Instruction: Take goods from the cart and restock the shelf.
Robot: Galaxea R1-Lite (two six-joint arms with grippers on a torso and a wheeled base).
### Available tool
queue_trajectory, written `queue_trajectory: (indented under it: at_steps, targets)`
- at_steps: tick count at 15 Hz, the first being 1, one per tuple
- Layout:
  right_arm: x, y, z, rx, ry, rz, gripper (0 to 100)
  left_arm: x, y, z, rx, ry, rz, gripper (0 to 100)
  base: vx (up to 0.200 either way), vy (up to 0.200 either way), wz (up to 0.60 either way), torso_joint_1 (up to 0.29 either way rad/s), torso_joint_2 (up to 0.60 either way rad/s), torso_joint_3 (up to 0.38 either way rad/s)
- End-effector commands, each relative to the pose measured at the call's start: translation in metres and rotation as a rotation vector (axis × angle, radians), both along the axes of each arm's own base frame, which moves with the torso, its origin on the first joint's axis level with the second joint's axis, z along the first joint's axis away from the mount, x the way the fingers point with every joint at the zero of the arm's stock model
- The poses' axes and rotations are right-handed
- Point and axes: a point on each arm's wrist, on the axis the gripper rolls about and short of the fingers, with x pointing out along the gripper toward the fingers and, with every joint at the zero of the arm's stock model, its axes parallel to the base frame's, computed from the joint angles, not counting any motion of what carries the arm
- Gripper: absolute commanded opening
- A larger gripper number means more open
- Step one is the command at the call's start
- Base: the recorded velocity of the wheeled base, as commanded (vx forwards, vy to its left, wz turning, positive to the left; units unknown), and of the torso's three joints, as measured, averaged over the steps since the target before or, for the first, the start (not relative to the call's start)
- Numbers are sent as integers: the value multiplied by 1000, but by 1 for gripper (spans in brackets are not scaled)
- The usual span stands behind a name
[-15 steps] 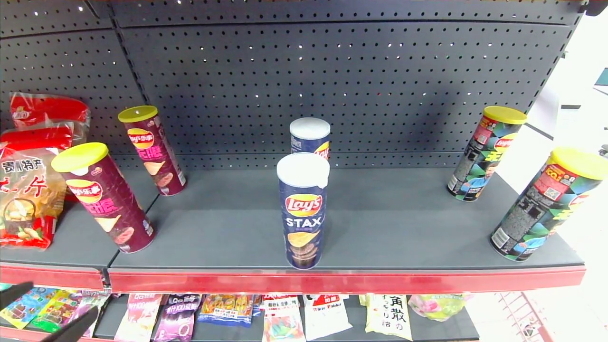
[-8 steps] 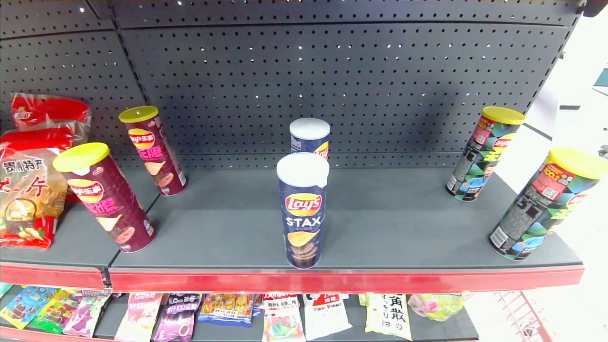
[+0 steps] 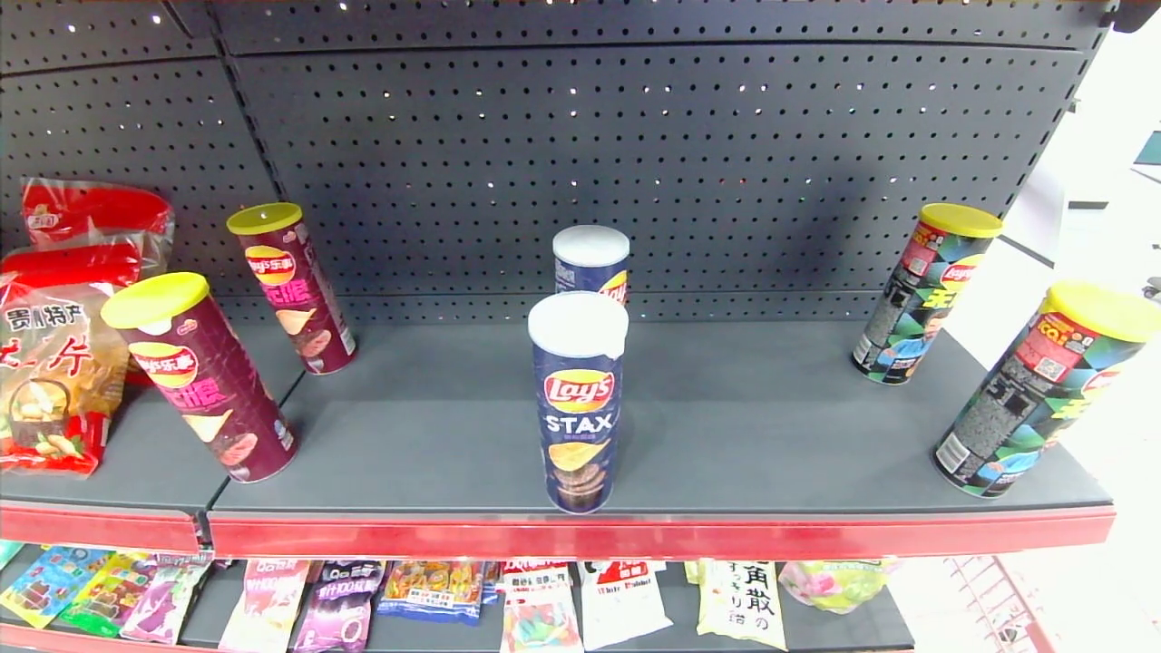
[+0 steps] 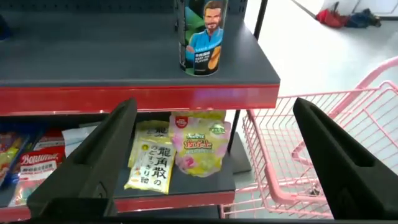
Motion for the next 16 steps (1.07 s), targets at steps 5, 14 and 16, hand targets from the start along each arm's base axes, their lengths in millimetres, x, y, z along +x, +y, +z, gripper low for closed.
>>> queue_trajectory:
  at_steps: [5,14,16]
  targets:
    - [0,1,-1,62,-3,63,100,0,-2,-6,1,57,-107,100,0,0,0,0,0,0]
    - [0,2,-2,10,-2,103,100,0,-2,-6,-6,55,-70,100,0,0,0,0,0,0]
    - [1,4,-2,39,15,183,100,0,-1,-6,-6,55,-69,100,0,0,0,0,0,0]
